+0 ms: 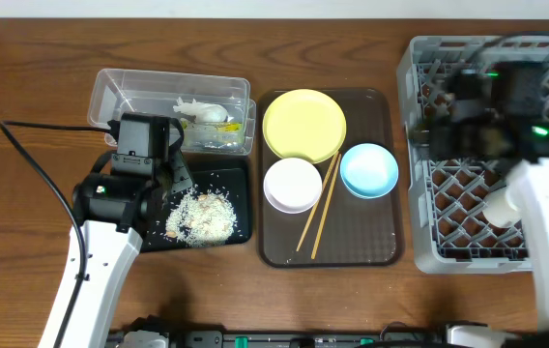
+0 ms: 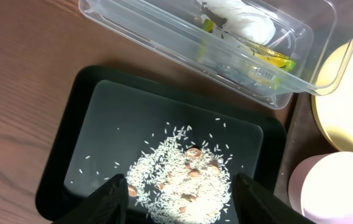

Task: Sort waste into correct bins and load items into the dishwasher rack
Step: 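Grasp the light-blue bowl with the right gripper and lift toward rack, then set the light-blue bowl upright in the rack and release, then reach the right gripper to the pink bowl and grasp its rim, then carry the pink bowl into the rack and release it, then grasp the yellow plate edge with the right gripper and lift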

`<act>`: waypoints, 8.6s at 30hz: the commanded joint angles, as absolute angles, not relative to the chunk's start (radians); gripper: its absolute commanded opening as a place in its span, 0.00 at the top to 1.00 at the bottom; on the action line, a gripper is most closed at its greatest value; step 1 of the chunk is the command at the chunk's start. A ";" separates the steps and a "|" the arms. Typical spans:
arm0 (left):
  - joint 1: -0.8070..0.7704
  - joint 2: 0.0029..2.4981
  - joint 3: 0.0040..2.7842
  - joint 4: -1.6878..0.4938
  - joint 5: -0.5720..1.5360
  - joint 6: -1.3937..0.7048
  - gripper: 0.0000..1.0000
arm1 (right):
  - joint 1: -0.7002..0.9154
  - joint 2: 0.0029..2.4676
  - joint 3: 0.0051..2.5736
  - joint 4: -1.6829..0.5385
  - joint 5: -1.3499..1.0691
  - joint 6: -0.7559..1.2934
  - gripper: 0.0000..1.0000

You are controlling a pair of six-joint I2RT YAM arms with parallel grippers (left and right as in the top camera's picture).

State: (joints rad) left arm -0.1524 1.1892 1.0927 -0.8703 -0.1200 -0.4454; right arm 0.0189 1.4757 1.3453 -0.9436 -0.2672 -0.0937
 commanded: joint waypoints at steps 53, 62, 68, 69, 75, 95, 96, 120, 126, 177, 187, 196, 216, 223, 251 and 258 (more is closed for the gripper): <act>-0.149 1.195 1.094 -0.874 -0.143 -0.451 0.43 | 0.086 1.589 1.345 -0.278 0.704 -0.181 0.99; -0.149 1.195 1.094 -0.871 -0.143 -0.451 0.43 | 0.072 1.772 1.345 0.047 0.942 -0.429 0.99; -0.149 1.195 1.094 -0.871 -0.143 -0.451 0.43 | 0.073 1.882 1.345 0.095 0.938 -0.427 0.99; -0.149 1.195 1.094 -0.871 -0.143 -0.451 0.43 | 0.073 1.898 1.345 0.099 0.939 -0.427 0.99; -0.149 1.195 1.094 -0.871 -0.143 -0.451 0.43 | 0.080 1.959 1.345 0.104 0.957 -0.418 0.99; -0.149 1.195 1.094 -0.870 -0.143 -0.451 0.43 | 0.194 1.871 1.345 -0.432 0.821 -0.017 0.71; -0.149 1.195 1.094 -0.870 -0.143 -0.450 0.43 | 0.194 1.850 1.345 -0.468 0.763 -0.007 0.62; -0.149 1.195 1.094 -0.870 -0.143 -0.450 0.43 | 0.451 1.795 1.331 -0.854 -0.200 0.166 0.35; -0.149 1.195 1.094 -0.871 -0.143 -0.450 0.43 | 0.499 1.889 1.331 -0.846 -0.179 0.201 0.44; -0.149 1.195 1.094 -0.874 -0.142 -0.451 0.43 | -0.088 1.824 1.470 -0.265 1.044 -0.210 0.99; -0.149 1.195 1.094 -0.874 -0.143 -0.451 0.43 | -0.106 1.961 1.470 -0.036 1.092 -0.360 0.99; -0.149 1.195 1.094 -0.874 -0.142 -0.451 0.43 | -0.089 2.051 1.470 -0.037 1.058 -0.352 0.99; -0.149 1.195 1.094 -0.874 -0.143 -0.450 0.43 | 0.017 1.969 1.470 -0.508 0.850 0.015 0.73; -0.149 1.195 1.094 -0.875 -0.143 -0.450 0.43 | 0.052 1.796 1.470 -0.680 0.447 0.021 0.49; -0.149 1.195 1.094 -0.875 -0.142 -0.450 0.43 | 0.333 2.101 1.467 -0.590 -0.054 0.498 0.53; -0.149 1.195 1.094 -0.875 -0.143 -0.450 0.43 | 0.350 2.144 1.468 -0.540 -0.059 0.512 0.87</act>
